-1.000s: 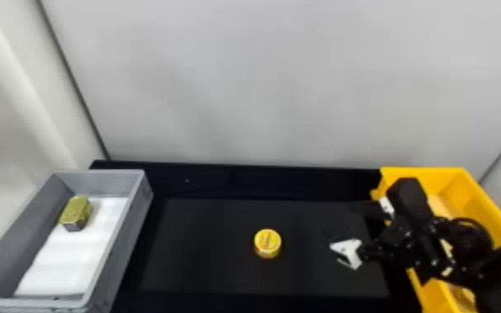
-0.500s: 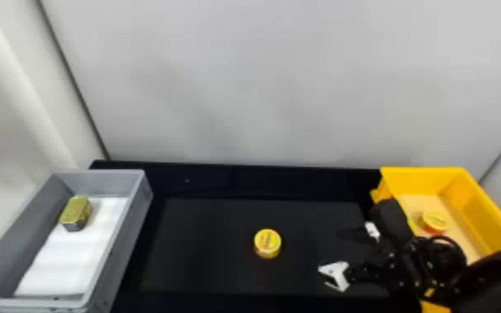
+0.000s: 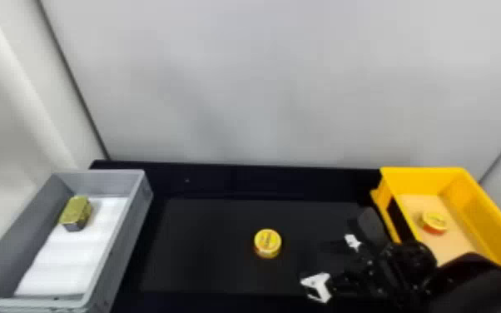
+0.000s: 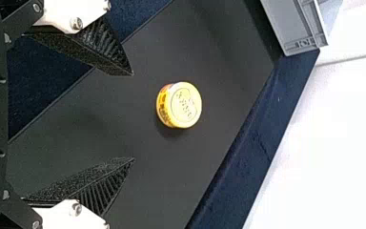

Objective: Pick up the round yellow can and place it in the yellow rectangular box

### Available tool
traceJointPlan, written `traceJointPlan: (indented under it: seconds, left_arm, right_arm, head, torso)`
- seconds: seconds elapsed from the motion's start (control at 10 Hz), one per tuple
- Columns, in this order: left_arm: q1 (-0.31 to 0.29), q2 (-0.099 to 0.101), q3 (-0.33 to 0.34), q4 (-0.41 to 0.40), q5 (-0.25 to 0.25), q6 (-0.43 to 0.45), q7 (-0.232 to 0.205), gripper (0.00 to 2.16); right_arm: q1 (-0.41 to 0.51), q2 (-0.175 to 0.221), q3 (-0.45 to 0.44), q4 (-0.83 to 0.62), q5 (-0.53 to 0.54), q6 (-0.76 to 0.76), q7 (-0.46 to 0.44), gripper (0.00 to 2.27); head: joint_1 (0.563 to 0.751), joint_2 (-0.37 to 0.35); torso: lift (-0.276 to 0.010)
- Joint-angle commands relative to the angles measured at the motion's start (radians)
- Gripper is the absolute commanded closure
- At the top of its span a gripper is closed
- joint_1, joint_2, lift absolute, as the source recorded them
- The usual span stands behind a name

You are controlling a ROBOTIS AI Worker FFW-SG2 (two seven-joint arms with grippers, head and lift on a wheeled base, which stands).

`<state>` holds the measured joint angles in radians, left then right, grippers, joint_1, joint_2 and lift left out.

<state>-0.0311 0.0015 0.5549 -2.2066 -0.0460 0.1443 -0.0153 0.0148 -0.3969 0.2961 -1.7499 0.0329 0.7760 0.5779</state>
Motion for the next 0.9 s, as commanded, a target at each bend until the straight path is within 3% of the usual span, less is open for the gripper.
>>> traceJointPlan:
  seconds: [0.0,0.2,0.8]
  left_arm:
    - [-0.003,-0.004,-0.007,0.005,0.0,0.0,0.0,0.03]
    - [-0.004,-0.004,-0.015,0.01,-0.002,-0.002,0.003,0.03]
    - [-0.004,-0.004,-0.018,0.011,-0.002,-0.009,0.003,0.03]
  right_arm:
    - [-0.042,0.013,0.043,0.053,-0.013,-0.016,0.008,0.17]
    - [-0.088,0.02,0.084,0.096,-0.027,-0.041,0.022,0.16]
    - [-0.139,0.064,0.086,0.199,-0.051,-0.01,0.054,0.0]
  head:
    - [0.684,0.014]
    - [0.684,0.014]
    - [0.684,0.014]
  torso:
    - [-0.055]
    - [-0.055]
    - [-0.055]
